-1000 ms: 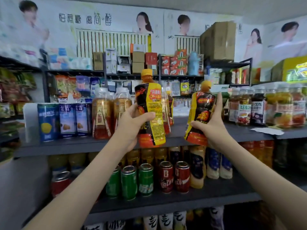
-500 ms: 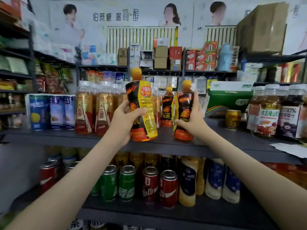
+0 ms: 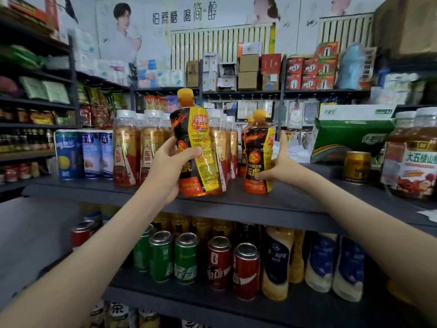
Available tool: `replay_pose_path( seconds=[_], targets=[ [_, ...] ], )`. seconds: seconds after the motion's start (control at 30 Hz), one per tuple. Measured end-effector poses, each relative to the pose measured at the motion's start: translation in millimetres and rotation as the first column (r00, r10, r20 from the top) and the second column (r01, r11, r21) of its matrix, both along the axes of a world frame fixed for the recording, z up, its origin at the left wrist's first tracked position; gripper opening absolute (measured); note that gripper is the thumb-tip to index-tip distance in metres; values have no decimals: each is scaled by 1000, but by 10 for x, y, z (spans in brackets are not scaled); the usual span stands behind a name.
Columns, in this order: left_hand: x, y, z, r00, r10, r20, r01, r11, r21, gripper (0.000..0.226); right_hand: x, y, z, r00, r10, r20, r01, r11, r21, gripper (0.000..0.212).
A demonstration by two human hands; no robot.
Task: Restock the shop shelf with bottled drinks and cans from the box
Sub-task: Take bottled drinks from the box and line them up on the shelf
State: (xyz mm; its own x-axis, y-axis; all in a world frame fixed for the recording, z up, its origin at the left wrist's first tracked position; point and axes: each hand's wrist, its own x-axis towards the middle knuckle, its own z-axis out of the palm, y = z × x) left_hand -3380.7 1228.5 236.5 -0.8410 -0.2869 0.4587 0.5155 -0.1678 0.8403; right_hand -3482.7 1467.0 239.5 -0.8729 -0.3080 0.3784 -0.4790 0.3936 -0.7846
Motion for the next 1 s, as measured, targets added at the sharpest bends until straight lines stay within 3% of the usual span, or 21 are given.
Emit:
replay_pose_path(
  seconds=[0.17,0.27,0.33,0.5,0.77,0.9,1.0],
  targets=[
    [-34,-37,31,999,-7,-45,4,998,-59,67,-29,-35,51,999,26,24,-26,1000,-12,128],
    [-63,-66,52,998,-30,-61,27,998,-52,67,-39,-133,51,996,-64,-58,62,997,-48,118],
    [-69,-84,69,996,-45,-83,40,998,-58,55,-75,-179,85,984,-136,-116,132,990,-41,115],
    [-99,-164,73,988,-109,-105,101,992,-82,35,-97,-149,163,996,-86,-40,86,996,8,97],
    [-181,-175,18,984,-155,-85,147,985,-84,37,-121,-208,93,995,-90,42,94,991,-100,105],
    [-165,-194,29,981,-170,-92,162,983,-88,39,-108,-313,101,974,-228,-1,227,968,-109,80],
    [-151,-218,23,981,-170,-97,160,982,-102,43,-126,-288,103,977,-195,90,209,957,-202,67]
  ],
)
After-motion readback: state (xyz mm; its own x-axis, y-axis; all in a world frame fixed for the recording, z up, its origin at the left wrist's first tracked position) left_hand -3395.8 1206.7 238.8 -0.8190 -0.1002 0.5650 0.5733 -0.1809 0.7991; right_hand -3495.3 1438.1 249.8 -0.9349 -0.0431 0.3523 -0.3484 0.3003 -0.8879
